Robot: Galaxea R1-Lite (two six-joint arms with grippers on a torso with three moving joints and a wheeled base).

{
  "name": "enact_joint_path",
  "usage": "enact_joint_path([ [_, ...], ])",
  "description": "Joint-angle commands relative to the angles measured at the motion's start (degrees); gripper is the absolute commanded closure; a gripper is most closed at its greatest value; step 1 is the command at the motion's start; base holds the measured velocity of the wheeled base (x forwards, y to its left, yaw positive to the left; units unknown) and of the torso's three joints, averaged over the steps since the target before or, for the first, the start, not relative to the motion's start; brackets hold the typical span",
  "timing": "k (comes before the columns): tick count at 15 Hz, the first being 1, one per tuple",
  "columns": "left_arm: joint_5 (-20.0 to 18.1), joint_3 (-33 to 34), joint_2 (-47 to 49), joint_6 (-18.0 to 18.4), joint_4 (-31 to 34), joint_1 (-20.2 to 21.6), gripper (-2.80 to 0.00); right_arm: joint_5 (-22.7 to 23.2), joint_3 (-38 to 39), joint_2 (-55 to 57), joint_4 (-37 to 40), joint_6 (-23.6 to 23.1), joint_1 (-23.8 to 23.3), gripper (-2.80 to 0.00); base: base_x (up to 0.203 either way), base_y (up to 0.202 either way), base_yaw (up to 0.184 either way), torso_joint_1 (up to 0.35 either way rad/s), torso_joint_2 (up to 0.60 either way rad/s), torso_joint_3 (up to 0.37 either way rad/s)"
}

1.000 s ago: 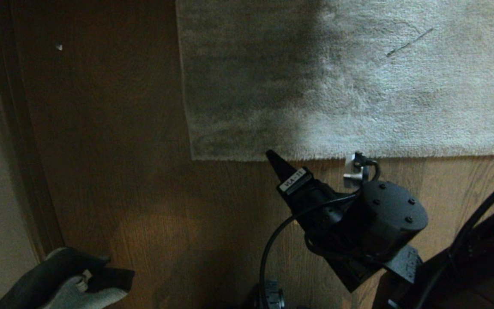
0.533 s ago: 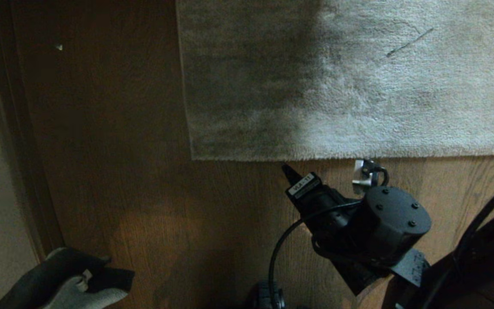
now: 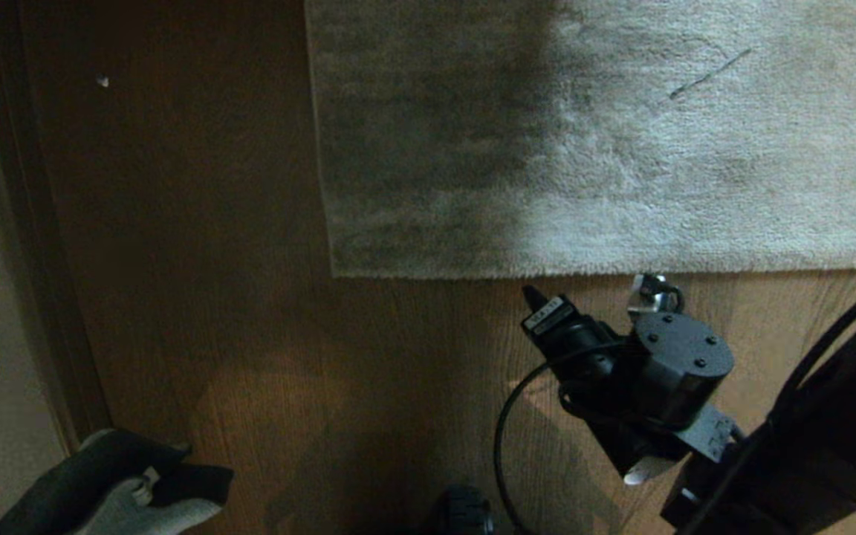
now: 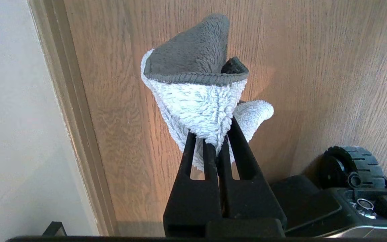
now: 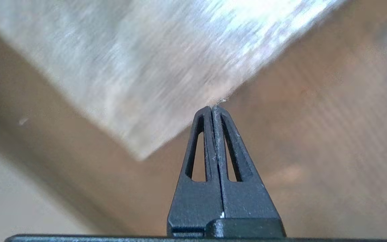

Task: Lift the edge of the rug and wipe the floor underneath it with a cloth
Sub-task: Lay down the carpet

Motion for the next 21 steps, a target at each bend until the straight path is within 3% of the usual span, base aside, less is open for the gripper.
enact_joint_path([
  [1, 0.0, 0.0, 0.0, 0.0, 0.0, 0.0, 0.0, -0.2, -1.7, 1.6, -2.8, 0.2, -2.5, 0.0, 0.0, 0.0, 0.0, 0.0, 0.0, 0.0],
  [21, 0.0, 0.0, 0.0, 0.0, 0.0, 0.0, 0.0, 0.0, -28.0, 19.1, -2.8, -2.8, -8.0, 0.0, 0.0, 0.0, 0.0, 0.0, 0.0, 0.0],
])
